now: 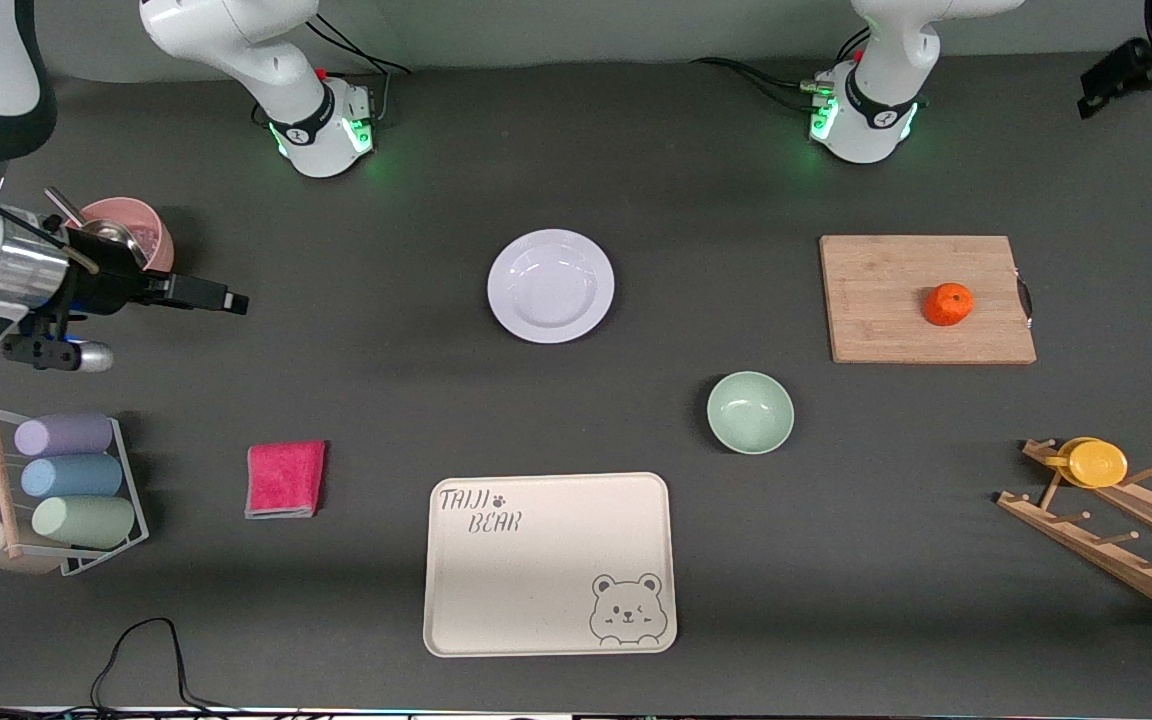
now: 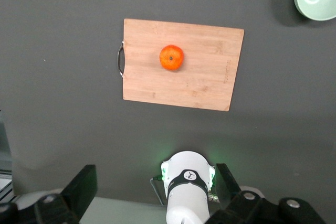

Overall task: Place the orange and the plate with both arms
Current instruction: 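Move the right gripper toward the white plate while the left gripper reaches the orange, then lower the left gripper onto the orange and close it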

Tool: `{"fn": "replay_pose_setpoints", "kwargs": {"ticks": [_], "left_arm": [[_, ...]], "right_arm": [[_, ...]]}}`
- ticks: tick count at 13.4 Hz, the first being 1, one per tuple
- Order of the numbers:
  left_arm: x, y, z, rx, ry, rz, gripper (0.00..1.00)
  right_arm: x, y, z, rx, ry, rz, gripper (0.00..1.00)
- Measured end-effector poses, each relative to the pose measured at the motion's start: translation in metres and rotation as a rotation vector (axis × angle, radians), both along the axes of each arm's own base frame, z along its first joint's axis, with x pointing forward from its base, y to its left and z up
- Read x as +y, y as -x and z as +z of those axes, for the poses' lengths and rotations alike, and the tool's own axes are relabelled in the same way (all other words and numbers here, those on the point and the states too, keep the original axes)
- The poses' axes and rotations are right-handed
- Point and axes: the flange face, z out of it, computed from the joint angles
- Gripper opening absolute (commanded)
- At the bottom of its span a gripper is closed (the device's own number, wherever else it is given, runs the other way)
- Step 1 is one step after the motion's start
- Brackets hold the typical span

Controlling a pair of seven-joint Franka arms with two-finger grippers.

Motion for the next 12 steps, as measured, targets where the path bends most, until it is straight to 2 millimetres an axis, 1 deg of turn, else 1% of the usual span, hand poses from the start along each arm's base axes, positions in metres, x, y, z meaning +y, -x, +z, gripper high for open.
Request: {"fn": "replay_pose_setpoints", "kwargs": {"ticks": [1, 2, 3, 5, 6, 7, 9, 12], "left_arm": [[-0.001, 0.014, -0.005, -0.017, 0.001, -0.003, 1.00], [-0.001, 0.014, -0.011, -0.018, 0.001, -0.004, 1.00], [-0.001, 0.010, -0.021, -0.023, 0.000, -0.008, 1.00], [-0.001, -0.002, -0.053, -0.025, -0.002, -0.015, 1.00], [0.000, -0.009, -0.073, -0.026, -0.002, -0.018, 1.00], [0.001, -0.014, -0.093, -0.030, -0.002, -0.019, 1.00], [0.008, -0.020, -0.141, -0.033, 0.000, -0.009, 1.00], [0.016, -0.017, -0.220, -0.051, 0.012, -0.001, 1.00]], "right_arm": [[0.013, 0.002, -0.012, 0.012, -0.046, 0.045, 1.00], [0.023, 0.001, -0.020, 0.025, -0.070, 0.057, 1.00], [0.031, 0.000, -0.032, 0.048, -0.097, 0.057, 1.00], [0.043, -0.007, -0.065, 0.096, -0.143, 0.060, 1.00], [0.046, -0.012, -0.083, 0.109, -0.155, 0.073, 1.00], [0.047, -0.015, -0.096, 0.118, -0.166, 0.087, 1.00], [0.053, -0.015, -0.110, 0.131, -0.215, 0.094, 1.00], [0.068, -0.003, -0.131, 0.154, -0.256, 0.133, 1.00]]}}
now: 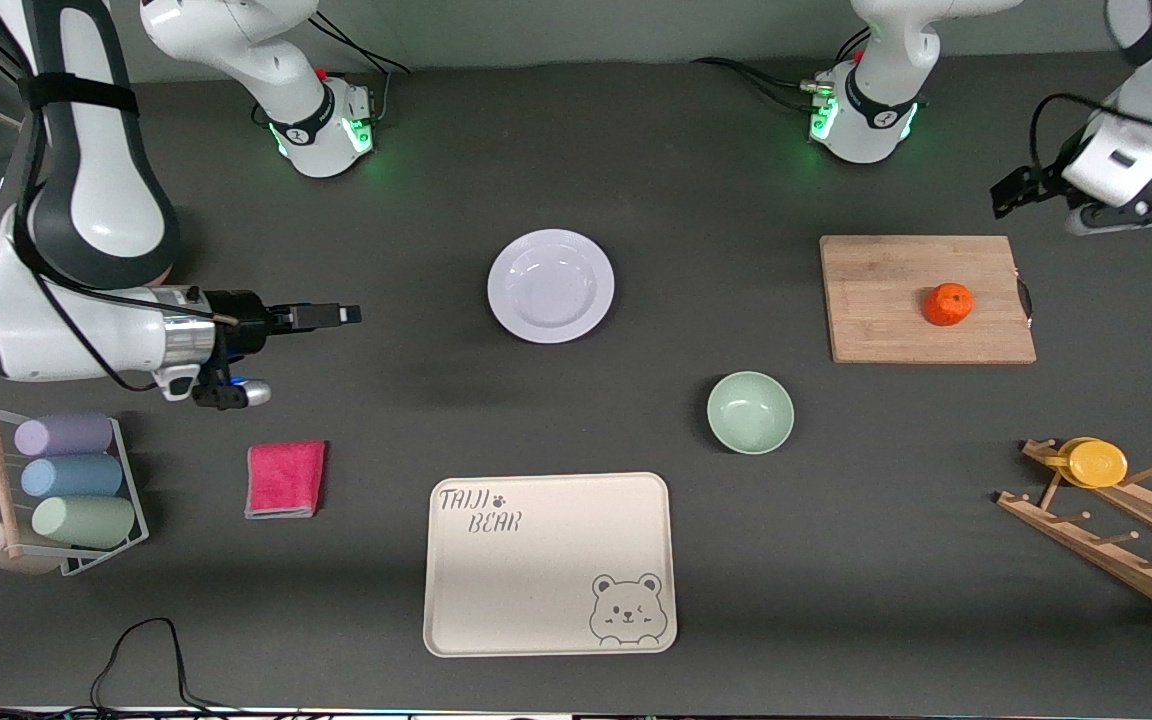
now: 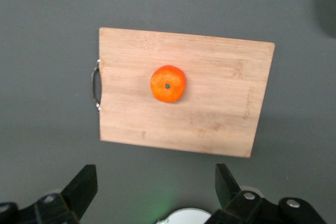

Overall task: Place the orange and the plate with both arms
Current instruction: 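Lower the left gripper onto the orange and close it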

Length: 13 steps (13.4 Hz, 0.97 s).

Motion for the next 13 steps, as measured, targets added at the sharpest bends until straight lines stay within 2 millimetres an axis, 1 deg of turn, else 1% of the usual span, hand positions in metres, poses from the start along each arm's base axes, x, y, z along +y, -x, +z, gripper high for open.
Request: {"fn": "replay_pose_setpoints", "kwargs": {"ticks": [2, 3, 5, 7, 9, 11, 13], "left_arm": [[0.003, 0.004, -0.047, -0.023, 0.009, 0.004, 1.00], [0.004, 0.002, -0.066, -0.036, 0.011, 0.005, 1.00], [0.008, -0.007, -0.098, -0.057, 0.011, 0.007, 1.00], [0.013, -0.015, -0.126, -0.077, 0.009, 0.014, 1.00], [0.015, -0.018, -0.151, -0.109, 0.008, 0.014, 1.00], [0.015, -0.013, -0.172, -0.132, 0.010, 0.014, 1.00], [0.018, -0.006, -0.187, -0.160, 0.010, 0.025, 1.00]], "right_arm": [[0.003, 0.004, -0.010, 0.007, -0.022, -0.002, 1.00], [0.003, 0.006, -0.012, 0.011, -0.047, -0.012, 1.00], [0.000, 0.009, -0.020, 0.022, -0.085, -0.035, 1.00], [-0.002, 0.012, -0.026, 0.018, -0.092, -0.045, 1.00], [-0.004, 0.012, -0.026, 0.013, -0.092, -0.052, 1.00], [-0.006, 0.012, -0.024, 0.009, -0.097, -0.061, 1.00], [-0.008, 0.011, -0.023, 0.009, -0.108, -0.074, 1.00]]}}
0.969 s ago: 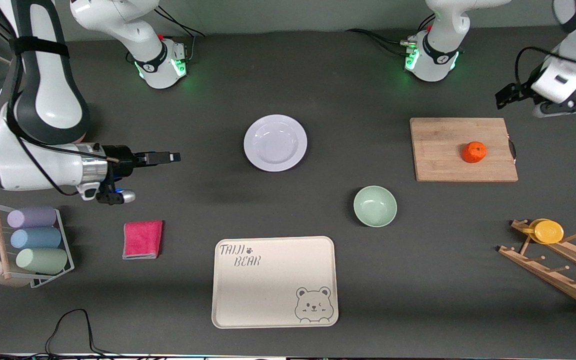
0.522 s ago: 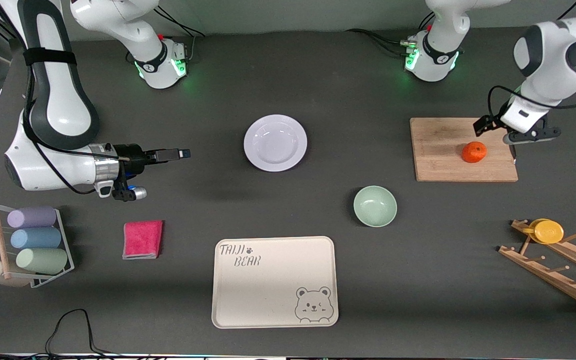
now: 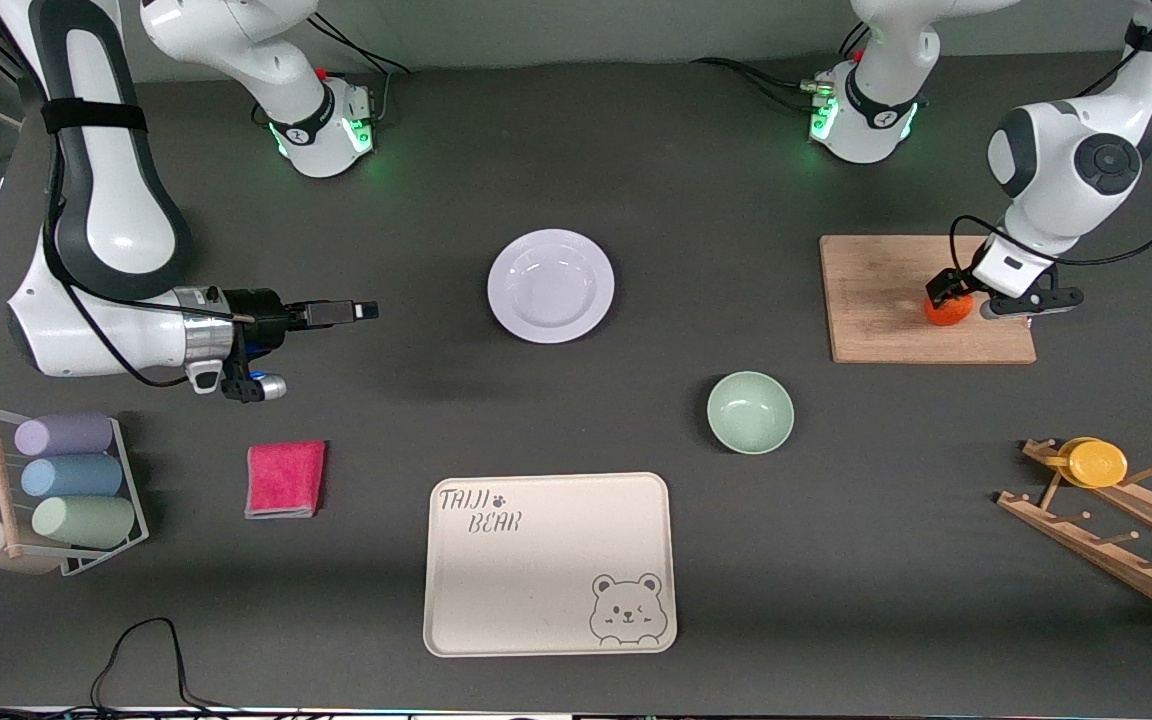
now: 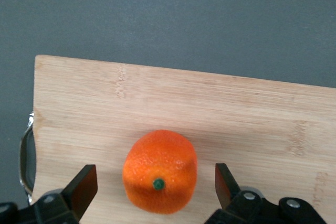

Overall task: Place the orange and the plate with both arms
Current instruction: 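Lower the left gripper onto the orange and close it, then lift the orange with the left gripper and carry it over the plate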

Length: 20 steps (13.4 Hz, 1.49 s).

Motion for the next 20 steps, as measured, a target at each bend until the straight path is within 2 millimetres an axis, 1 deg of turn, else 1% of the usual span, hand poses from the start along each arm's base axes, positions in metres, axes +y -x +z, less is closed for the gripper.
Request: {"fn": "replay_pose_setpoints", "kwargs": {"ticks": [3, 6, 7, 8, 9, 10, 11, 13, 17, 19, 20], "left_arm": [[0.004, 0.006, -0.017, -0.028, -0.001, 0.008, 1.00], [0.004, 0.007, -0.022, -0.025, 0.000, 0.008, 1.00], [0.004, 0.007, -0.022, -0.026, -0.001, 0.008, 0.99], [0.004, 0.007, -0.022, -0.026, -0.001, 0.008, 0.93], [0.004, 0.007, -0.022, -0.026, -0.001, 0.008, 0.57], [0.004, 0.007, -0.022, -0.026, -0.001, 0.008, 0.13], [0.004, 0.007, -0.022, -0.026, -0.001, 0.008, 0.00], [0.004, 0.006, -0.020, -0.030, -0.001, 0.008, 0.00], [0.005, 0.004, -0.018, -0.035, -0.002, 0.008, 0.00], [0.007, -0.005, -0.007, -0.028, -0.005, 0.007, 0.00], [0.010, -0.013, 0.005, 0.001, -0.004, 0.007, 0.00]], "right_arm": [[-0.001, 0.000, 0.000, 0.001, -0.001, -0.003, 1.00], [-0.001, 0.000, 0.000, 0.000, 0.000, -0.003, 1.00], [-0.001, 0.000, -0.001, 0.001, 0.000, -0.004, 1.00], [-0.001, 0.000, -0.001, 0.001, 0.000, -0.004, 1.00], [-0.001, 0.000, -0.001, 0.001, 0.000, -0.004, 1.00], [-0.001, 0.000, -0.001, 0.002, 0.000, -0.004, 1.00], [-0.001, 0.000, -0.001, 0.002, 0.000, -0.004, 1.00], [-0.002, 0.002, -0.005, 0.007, 0.001, -0.005, 1.00], [-0.011, 0.020, -0.033, -0.022, -0.033, -0.004, 1.00], [-0.018, 0.028, -0.044, -0.042, -0.088, -0.018, 1.00], [-0.020, 0.032, -0.050, -0.054, -0.115, -0.021, 1.00]]}}
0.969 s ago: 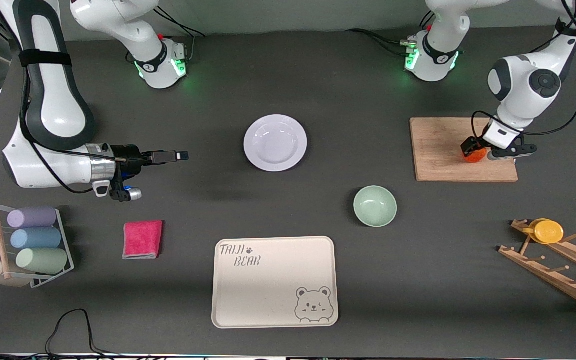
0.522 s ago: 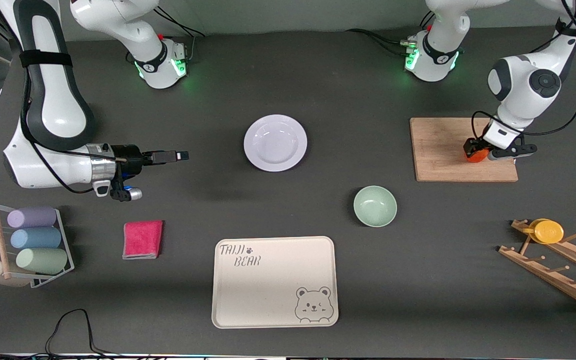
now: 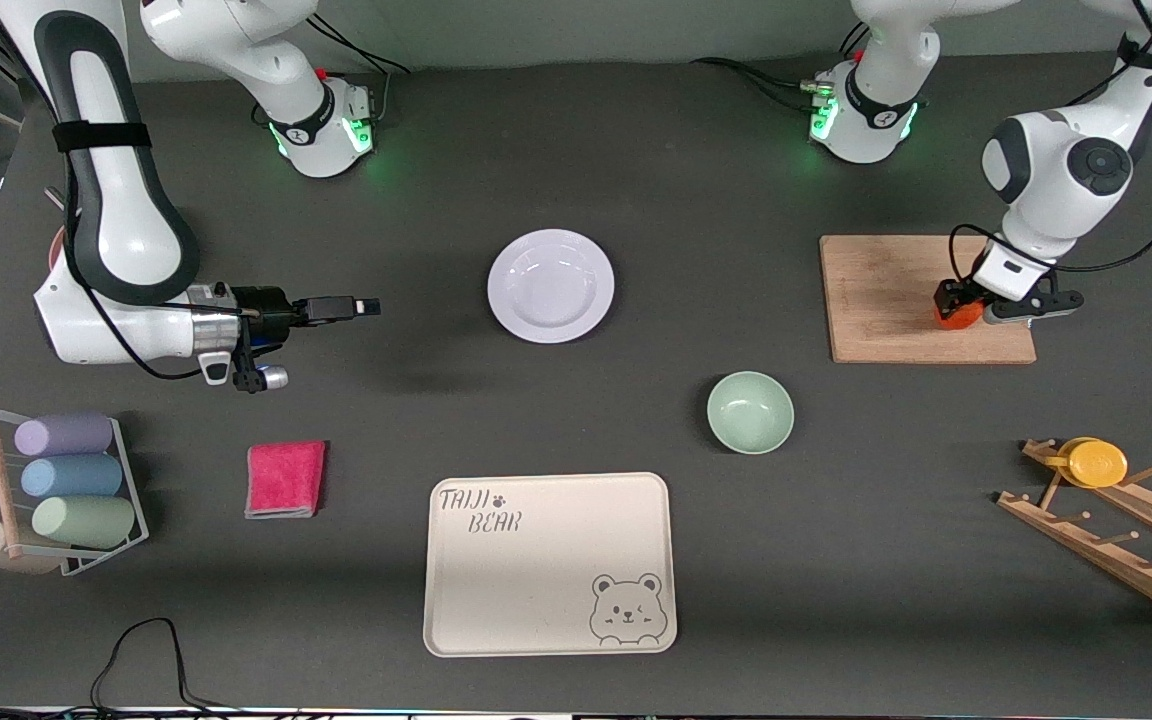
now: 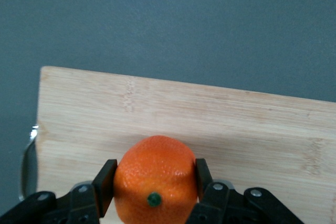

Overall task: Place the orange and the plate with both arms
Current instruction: 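Lift the orange with the left gripper and carry it over the plate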

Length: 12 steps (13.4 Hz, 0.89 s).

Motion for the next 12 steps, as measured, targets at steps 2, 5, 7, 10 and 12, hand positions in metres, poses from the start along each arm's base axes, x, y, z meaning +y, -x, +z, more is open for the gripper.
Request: {"fn": "replay_pose_setpoints", "kwargs": {"ticks": [2, 5, 7, 10, 12], "left_arm": [[0.006, -0.019, 0.045, 0.073, 0.000, 0.004, 0.00], [0.007, -0.046, 0.151, 0.172, -0.002, 0.006, 0.00], [-0.004, -0.059, 0.238, 0.221, -0.004, -0.006, 0.00], [-0.036, -0.060, 0.354, 0.229, -0.010, -0.049, 0.00], [-0.062, -0.058, 0.388, 0.217, -0.014, -0.083, 0.00]], "right_arm": [[-0.002, 0.008, -0.014, -0.035, -0.045, -0.003, 1.00], [-0.004, 0.020, -0.032, -0.078, -0.082, -0.001, 1.00], [-0.004, 0.026, -0.040, -0.092, -0.101, -0.007, 1.00], [-0.002, 0.038, -0.057, -0.130, -0.138, -0.025, 1.00], [0.005, 0.049, -0.069, -0.143, -0.148, -0.028, 1.00]]}}
